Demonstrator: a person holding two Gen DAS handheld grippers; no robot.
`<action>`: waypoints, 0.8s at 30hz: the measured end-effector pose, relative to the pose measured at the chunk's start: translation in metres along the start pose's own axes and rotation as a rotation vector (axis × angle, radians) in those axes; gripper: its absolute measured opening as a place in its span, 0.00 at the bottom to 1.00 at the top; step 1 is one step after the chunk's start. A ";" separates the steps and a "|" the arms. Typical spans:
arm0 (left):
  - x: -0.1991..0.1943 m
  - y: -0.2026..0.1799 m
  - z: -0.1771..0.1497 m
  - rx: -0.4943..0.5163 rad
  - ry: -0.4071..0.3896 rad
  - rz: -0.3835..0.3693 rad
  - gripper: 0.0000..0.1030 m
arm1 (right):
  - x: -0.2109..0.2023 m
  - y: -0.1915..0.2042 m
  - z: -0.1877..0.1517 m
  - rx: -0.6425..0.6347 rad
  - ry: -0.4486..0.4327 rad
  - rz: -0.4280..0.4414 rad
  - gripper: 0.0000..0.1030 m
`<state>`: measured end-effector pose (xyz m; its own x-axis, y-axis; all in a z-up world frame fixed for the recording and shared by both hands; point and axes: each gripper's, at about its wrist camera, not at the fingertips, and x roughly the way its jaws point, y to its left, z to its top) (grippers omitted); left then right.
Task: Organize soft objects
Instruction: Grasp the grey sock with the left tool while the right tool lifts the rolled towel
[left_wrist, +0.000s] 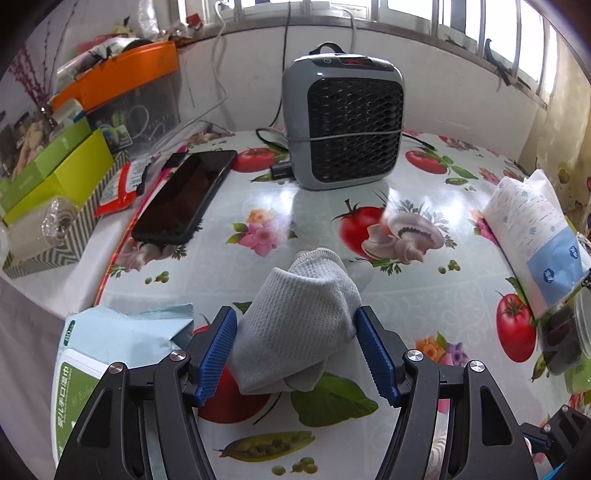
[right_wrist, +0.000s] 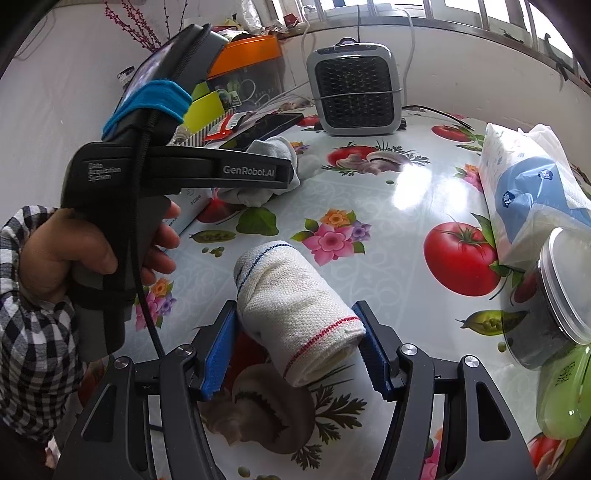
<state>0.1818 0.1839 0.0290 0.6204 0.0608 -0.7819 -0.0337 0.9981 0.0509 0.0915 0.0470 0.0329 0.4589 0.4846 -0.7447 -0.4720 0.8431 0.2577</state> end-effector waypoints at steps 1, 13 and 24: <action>0.001 -0.001 0.000 -0.002 0.002 0.003 0.64 | 0.000 0.000 0.000 0.001 -0.001 0.000 0.61; 0.000 0.000 -0.002 0.002 -0.030 0.050 0.44 | -0.001 0.000 -0.001 0.004 -0.002 0.003 0.61; -0.004 0.001 -0.006 -0.012 -0.040 0.043 0.32 | -0.001 0.000 -0.002 0.007 -0.002 0.006 0.61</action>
<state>0.1741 0.1849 0.0286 0.6493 0.1037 -0.7534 -0.0700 0.9946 0.0765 0.0895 0.0460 0.0328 0.4580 0.4899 -0.7418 -0.4692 0.8420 0.2664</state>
